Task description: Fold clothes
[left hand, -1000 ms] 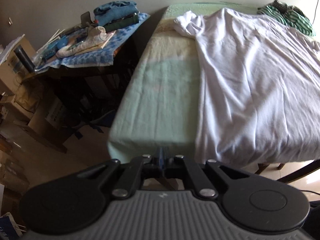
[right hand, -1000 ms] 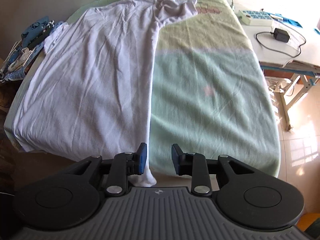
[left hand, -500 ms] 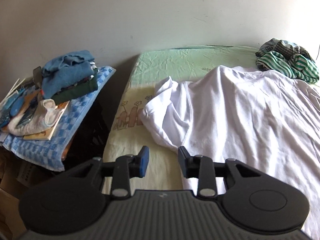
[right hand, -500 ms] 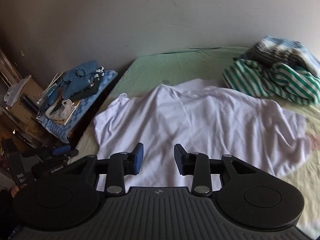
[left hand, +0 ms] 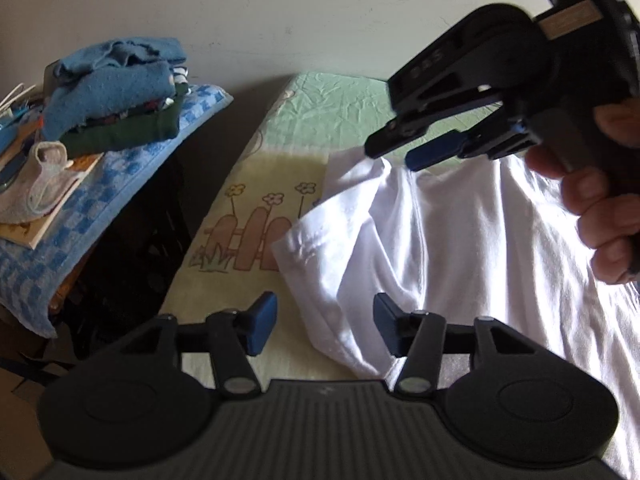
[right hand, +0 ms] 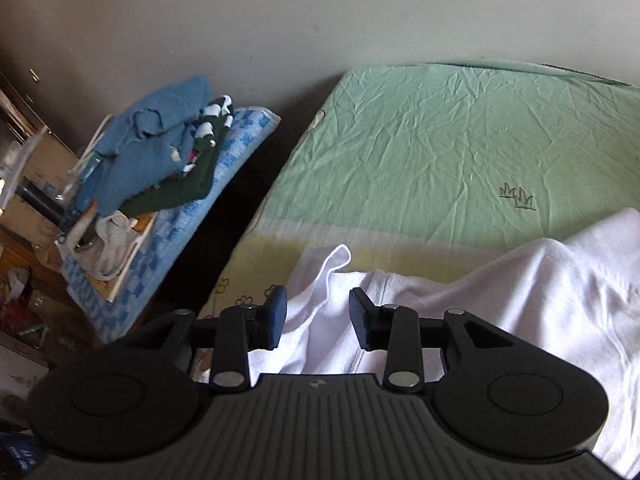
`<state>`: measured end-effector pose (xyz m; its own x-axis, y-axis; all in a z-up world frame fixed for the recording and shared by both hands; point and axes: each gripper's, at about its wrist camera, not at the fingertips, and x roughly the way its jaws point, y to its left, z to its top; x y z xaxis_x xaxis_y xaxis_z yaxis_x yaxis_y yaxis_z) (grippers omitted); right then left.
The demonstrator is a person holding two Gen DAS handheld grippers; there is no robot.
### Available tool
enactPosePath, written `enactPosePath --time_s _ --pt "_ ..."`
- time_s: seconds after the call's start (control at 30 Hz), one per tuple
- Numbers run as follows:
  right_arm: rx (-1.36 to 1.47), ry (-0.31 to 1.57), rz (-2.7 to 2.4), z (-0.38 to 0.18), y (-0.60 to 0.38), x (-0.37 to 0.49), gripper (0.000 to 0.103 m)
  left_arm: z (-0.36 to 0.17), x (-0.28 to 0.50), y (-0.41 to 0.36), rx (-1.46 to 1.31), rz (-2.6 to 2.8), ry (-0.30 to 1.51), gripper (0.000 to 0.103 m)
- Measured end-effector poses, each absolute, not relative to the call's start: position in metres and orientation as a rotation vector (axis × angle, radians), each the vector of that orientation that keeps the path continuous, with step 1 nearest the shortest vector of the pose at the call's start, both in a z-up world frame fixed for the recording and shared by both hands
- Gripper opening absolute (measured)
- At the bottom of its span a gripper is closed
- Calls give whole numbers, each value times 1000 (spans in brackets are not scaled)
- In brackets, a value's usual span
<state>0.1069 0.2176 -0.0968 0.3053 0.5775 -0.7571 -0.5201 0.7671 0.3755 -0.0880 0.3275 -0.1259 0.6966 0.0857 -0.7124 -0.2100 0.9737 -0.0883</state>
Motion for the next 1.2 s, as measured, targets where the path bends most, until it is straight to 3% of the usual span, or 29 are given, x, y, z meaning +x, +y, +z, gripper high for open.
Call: enactPosePath --time_s 0.07,0.1,0.13,0.2,0.23,0.47,0.63,0.87,1.2 --pt "77 1041 732 -106 226 111 38 -128 -84 331 -199 160 782 19" --pt "88 1047 738 -109 228 113 34 -129 -82 332 -215 158 781 2" --pt "99 1052 744 -112 231 114 30 -130 -81 334 -231 155 780 1" --pt "103 1061 760 -115 235 117 9 -132 -77 337 -263 150 777 0" --pt "106 1049 762 -113 236 117 4 -126 -79 333 -260 149 757 0" --pt "182 901 825 -77 211 116 3 -77 -94 295 -207 118 596 0" --pt "213 823 799 -52 159 114 3 -63 -85 240 -150 35 577 0" --pt "214 787 734 -51 77 121 3 -78 -65 163 -25 -1 625 0" --pt "250 814 615 -95 -21 122 2 -123 -56 78 166 -52 716 0"
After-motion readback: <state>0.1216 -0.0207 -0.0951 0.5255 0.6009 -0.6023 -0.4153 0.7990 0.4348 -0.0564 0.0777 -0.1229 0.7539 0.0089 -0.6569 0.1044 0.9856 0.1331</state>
